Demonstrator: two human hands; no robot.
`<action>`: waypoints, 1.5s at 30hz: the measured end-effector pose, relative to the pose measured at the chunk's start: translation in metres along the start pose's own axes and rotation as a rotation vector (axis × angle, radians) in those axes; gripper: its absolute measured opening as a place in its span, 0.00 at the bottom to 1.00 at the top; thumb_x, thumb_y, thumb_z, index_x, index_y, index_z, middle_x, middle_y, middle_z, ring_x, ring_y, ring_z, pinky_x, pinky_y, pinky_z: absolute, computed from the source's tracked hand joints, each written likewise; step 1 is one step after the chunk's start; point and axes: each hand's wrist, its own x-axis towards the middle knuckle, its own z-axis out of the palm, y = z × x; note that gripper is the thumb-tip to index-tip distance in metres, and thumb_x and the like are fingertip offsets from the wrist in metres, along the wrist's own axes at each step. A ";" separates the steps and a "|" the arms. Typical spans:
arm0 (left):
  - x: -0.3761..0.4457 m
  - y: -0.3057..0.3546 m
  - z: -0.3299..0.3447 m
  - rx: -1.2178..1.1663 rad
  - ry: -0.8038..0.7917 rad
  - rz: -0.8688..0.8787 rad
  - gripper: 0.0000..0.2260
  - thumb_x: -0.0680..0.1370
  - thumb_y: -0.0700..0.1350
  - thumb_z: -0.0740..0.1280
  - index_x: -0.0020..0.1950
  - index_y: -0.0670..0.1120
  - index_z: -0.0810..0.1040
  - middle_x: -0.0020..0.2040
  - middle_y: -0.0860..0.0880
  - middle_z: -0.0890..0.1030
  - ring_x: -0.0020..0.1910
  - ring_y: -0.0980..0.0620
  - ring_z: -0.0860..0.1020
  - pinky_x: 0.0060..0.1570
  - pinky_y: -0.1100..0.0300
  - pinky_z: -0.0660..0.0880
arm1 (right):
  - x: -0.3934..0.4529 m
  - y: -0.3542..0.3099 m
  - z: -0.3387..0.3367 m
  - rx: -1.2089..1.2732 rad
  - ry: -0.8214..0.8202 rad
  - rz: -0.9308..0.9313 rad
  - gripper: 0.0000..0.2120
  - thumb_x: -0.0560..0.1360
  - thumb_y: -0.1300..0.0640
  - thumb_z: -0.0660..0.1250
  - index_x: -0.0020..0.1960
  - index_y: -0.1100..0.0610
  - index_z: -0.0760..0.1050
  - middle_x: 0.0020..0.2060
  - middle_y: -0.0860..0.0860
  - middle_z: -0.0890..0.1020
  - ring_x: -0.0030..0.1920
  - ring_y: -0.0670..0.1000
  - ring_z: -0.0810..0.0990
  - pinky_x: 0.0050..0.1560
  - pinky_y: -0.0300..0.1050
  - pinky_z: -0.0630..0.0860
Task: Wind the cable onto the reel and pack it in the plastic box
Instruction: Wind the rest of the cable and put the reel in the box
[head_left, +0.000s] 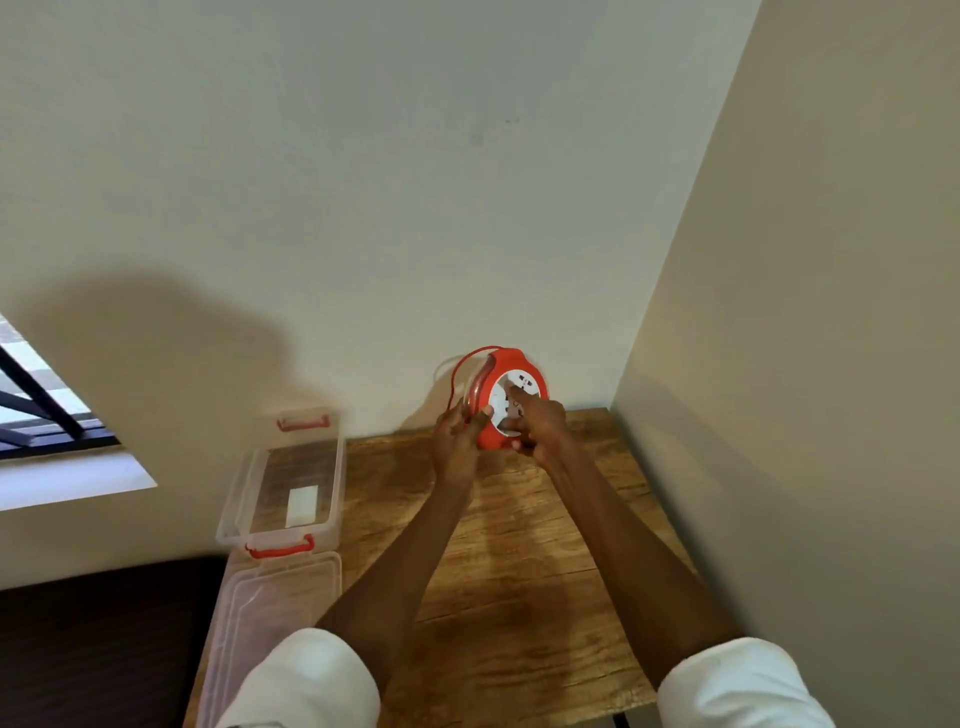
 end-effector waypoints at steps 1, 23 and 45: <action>0.005 0.002 -0.002 -0.060 -0.006 -0.055 0.19 0.77 0.48 0.73 0.67 0.47 0.79 0.59 0.46 0.84 0.55 0.46 0.84 0.55 0.45 0.82 | 0.002 -0.002 -0.004 -0.124 -0.001 -0.083 0.24 0.75 0.43 0.72 0.64 0.57 0.76 0.53 0.56 0.85 0.44 0.54 0.85 0.36 0.44 0.80; 0.043 0.041 -0.040 0.262 -0.228 -0.310 0.21 0.73 0.48 0.75 0.64 0.44 0.81 0.56 0.42 0.85 0.55 0.39 0.83 0.55 0.44 0.81 | -0.009 -0.017 -0.039 -2.146 -0.309 -1.312 0.35 0.77 0.52 0.72 0.79 0.41 0.59 0.72 0.64 0.69 0.60 0.64 0.79 0.54 0.57 0.79; -0.016 -0.031 0.002 -0.123 -0.034 -0.087 0.18 0.78 0.47 0.72 0.67 0.49 0.79 0.59 0.47 0.85 0.56 0.45 0.84 0.55 0.45 0.82 | -0.006 0.014 -0.006 -0.195 0.112 -0.056 0.35 0.69 0.40 0.76 0.68 0.59 0.74 0.60 0.56 0.82 0.52 0.58 0.84 0.48 0.54 0.83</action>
